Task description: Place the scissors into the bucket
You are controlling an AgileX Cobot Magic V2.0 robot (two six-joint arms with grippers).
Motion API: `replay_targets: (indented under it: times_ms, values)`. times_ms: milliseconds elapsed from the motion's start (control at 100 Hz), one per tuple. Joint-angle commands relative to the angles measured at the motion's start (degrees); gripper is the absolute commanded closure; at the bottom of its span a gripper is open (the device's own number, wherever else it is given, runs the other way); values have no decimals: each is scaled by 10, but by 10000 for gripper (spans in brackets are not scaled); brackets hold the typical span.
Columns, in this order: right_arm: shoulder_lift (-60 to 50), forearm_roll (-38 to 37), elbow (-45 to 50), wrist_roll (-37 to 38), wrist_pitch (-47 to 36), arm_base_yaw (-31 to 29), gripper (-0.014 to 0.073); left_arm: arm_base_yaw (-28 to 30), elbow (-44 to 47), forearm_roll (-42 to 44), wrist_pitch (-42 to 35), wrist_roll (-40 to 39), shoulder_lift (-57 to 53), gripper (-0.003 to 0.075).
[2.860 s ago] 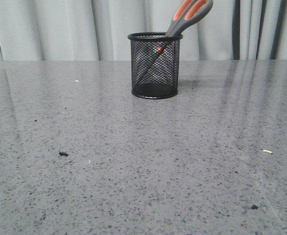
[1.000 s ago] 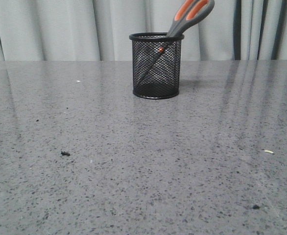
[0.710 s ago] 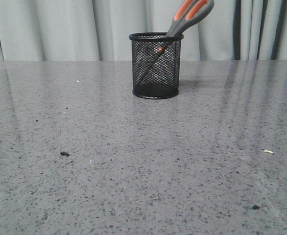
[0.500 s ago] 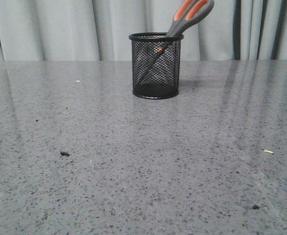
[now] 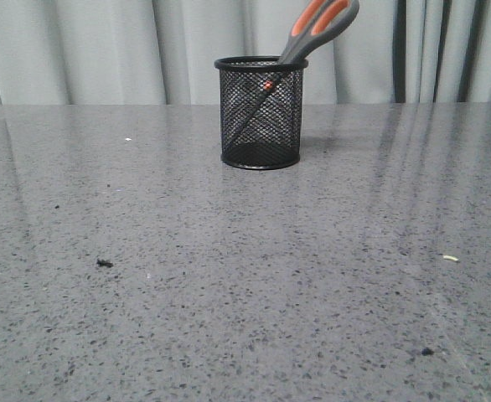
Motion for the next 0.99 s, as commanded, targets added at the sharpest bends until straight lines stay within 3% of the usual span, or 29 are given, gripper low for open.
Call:
replay_targets:
  times_ms: [0,100,320,980]
  values:
    - [4,-17,33,17,-82,-52,638,2,23,0,-31,-1,-15,740]
    - [4,-20,70,17,-84,-87,638,2,23,0,-31,-1,-15,740]
    - [-57,-35,69,17,114,-99,638,2,23,0,-31,-1,-15,740]
    - [-81,-35,69,17,113,-99,638,2,23,0,-31,-1,-15,740]
